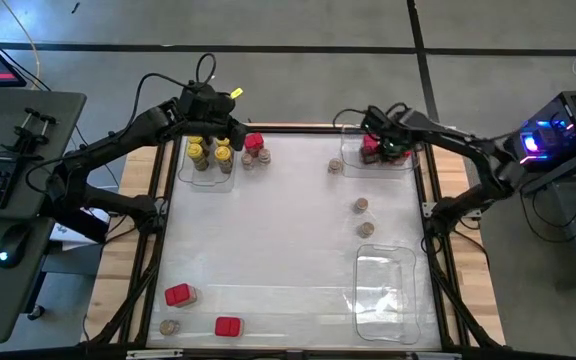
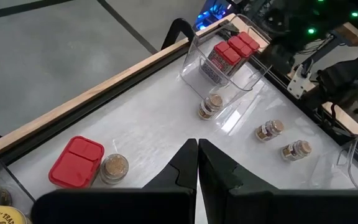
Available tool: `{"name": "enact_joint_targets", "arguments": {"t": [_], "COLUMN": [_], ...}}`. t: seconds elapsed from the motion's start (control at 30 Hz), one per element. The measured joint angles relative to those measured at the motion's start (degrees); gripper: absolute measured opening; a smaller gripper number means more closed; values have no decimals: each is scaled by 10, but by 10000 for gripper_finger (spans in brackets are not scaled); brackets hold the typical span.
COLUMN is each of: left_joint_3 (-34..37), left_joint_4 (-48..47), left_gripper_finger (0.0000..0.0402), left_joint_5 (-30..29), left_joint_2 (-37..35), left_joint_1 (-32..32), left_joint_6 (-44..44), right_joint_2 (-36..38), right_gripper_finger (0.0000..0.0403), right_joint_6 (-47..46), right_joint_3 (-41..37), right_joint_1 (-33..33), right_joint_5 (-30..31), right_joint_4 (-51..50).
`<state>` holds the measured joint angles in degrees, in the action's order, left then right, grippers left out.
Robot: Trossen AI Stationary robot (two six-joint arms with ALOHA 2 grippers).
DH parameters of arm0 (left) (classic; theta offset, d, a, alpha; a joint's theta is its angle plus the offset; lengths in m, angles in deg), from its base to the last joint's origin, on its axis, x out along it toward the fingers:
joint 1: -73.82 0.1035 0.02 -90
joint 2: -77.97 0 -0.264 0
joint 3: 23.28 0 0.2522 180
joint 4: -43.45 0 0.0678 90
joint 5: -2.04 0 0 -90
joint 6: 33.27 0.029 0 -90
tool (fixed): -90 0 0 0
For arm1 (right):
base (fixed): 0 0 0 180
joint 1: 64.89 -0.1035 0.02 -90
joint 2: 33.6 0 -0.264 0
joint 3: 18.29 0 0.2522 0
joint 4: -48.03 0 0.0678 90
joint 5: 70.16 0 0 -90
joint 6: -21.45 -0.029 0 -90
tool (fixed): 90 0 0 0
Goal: Sort spices by type
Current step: Adjust the red seasoning cans in the top right transparent bin
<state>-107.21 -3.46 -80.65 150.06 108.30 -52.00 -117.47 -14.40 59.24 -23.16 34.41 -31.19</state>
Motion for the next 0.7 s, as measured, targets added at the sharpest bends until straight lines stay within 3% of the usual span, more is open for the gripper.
{"name": "enact_joint_targets", "arguments": {"t": [0.2,0.7], "left_joint_3": [0,0], "left_joint_4": [2,4], "left_gripper_finger": [0,0], "left_joint_5": [0,0], "left_joint_2": [0,0], "left_joint_1": [0,0], "left_joint_6": [3,-7], "right_joint_2": [51,-12], "right_gripper_finger": [4,1], "right_joint_6": [-33,-27], "right_joint_3": [-72,-97], "right_joint_1": [24,71], "right_joint_5": [-14,-14], "right_joint_4": [62,179]}}
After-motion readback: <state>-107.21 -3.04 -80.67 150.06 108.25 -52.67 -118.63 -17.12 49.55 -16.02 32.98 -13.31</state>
